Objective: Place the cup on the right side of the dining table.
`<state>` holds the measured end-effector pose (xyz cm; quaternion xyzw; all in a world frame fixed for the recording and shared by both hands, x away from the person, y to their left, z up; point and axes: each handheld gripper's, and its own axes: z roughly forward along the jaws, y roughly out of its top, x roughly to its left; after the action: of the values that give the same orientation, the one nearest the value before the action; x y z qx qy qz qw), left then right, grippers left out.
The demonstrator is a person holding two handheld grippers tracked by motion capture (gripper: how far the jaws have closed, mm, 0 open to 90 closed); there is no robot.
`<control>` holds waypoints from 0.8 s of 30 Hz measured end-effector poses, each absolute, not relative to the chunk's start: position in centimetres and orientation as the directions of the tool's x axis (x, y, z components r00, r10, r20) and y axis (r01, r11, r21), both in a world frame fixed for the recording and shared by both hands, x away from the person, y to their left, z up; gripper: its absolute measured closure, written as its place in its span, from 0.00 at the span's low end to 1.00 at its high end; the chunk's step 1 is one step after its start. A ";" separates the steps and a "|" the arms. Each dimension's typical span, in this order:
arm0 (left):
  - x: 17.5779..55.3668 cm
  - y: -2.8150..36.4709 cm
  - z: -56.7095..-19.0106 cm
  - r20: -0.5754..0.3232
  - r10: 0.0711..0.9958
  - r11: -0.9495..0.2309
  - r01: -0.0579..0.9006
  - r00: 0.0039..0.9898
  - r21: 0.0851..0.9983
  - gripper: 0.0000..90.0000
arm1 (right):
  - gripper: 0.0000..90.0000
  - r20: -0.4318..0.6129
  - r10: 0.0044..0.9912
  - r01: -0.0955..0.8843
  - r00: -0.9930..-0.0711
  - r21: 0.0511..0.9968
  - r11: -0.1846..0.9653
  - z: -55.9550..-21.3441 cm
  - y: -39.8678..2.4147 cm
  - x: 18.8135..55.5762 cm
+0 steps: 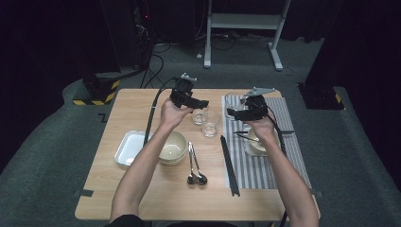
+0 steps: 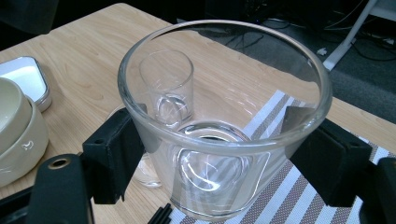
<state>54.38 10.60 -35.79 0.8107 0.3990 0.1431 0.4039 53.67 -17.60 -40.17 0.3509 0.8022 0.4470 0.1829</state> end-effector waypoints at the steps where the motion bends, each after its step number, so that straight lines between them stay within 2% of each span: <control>1: 54.3 10.7 -35.8 -0.091 0.763 -0.354 0.532 0.640 0.769 0.17 | 0.23 0.023 0.728 0.399 -0.686 0.848 0.349 -40.2 -17.6 53.7; 24: 51.7 14.5 -35.7 -0.075 0.799 -0.320 0.527 0.597 0.787 0.19 | 0.23 0.015 0.757 0.407 -0.653 0.850 0.334 -40.0 -18.2 53.6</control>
<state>51.70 14.52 -35.75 0.7953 0.4168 0.1663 0.4077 53.58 -18.24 -40.00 0.3672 0.7928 0.4449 0.1966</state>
